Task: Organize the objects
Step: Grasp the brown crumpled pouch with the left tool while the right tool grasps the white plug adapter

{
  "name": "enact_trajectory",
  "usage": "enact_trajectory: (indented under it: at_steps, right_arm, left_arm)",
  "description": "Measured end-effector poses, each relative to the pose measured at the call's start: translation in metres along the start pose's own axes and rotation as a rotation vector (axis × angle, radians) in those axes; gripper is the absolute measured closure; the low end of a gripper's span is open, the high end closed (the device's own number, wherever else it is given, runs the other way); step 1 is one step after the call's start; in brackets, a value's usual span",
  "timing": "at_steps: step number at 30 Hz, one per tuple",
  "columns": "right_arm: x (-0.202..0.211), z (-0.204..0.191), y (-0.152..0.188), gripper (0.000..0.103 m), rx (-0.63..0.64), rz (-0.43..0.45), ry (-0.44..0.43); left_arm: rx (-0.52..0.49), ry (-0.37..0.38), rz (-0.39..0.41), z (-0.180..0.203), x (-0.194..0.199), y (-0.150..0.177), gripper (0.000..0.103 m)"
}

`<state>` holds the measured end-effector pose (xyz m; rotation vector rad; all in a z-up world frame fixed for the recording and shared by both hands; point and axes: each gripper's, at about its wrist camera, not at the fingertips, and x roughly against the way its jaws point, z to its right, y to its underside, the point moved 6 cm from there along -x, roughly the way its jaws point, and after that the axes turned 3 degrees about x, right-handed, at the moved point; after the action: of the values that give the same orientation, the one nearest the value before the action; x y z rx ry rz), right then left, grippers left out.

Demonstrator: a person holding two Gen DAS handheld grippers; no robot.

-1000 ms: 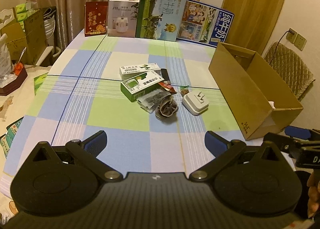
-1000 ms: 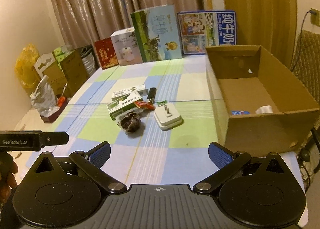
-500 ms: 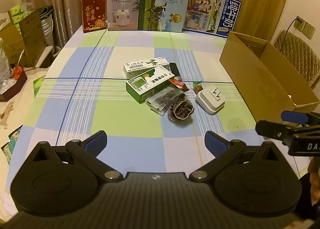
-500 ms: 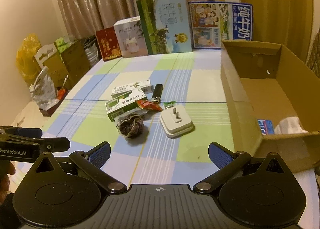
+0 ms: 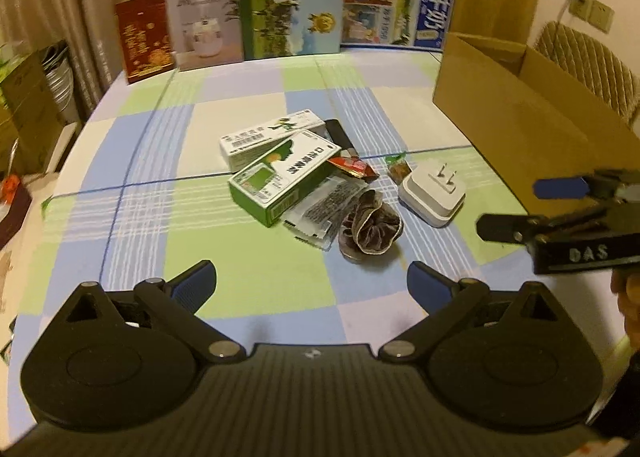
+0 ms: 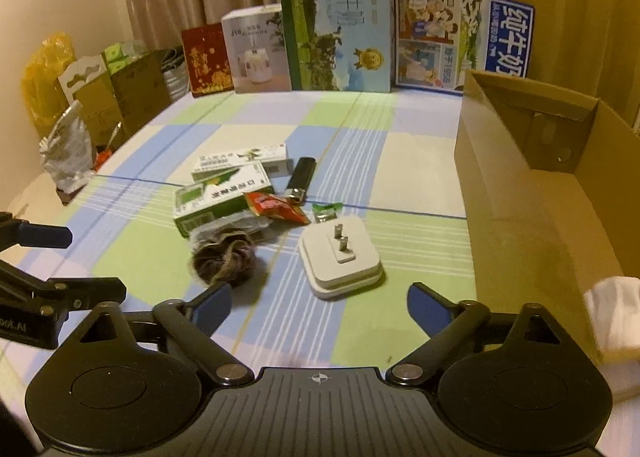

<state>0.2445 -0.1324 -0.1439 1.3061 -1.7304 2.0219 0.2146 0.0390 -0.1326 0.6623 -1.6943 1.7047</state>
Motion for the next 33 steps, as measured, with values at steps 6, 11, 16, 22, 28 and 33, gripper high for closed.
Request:
enact_trajectory:
  at_steps: [6, 11, 16, 22, 28, 33]
  right_arm:
    - [-0.027, 0.005, -0.005, 0.017, 0.026, -0.026, -0.014]
    - [-0.044, 0.011, -0.008, 0.02, 0.036, -0.057, -0.018]
    - [-0.055, 0.019, -0.007, 0.022, 0.022, -0.079, -0.025]
    - [-0.062, 0.024, -0.01, 0.026, 0.03, -0.082, -0.026]
    - [-0.07, 0.022, -0.011, 0.026, 0.049, -0.085, -0.04]
    - [-0.077, 0.022, -0.012, 0.026, 0.053, -0.092, -0.042]
  left_arm:
    - [-0.125, 0.037, 0.016, 0.015, -0.03, 0.0, 0.017]
    - [-0.222, 0.068, 0.042, 0.031, -0.05, -0.002, 0.027]
    - [-0.294, 0.092, 0.063, 0.043, -0.068, -0.001, 0.037]
    - [-0.348, 0.093, 0.069, 0.051, -0.083, 0.0, 0.059]
    - [-0.325, 0.107, 0.07, 0.051, -0.087, -0.001, 0.081]
    - [-0.286, 0.113, 0.062, 0.049, -0.082, 0.001, 0.087]
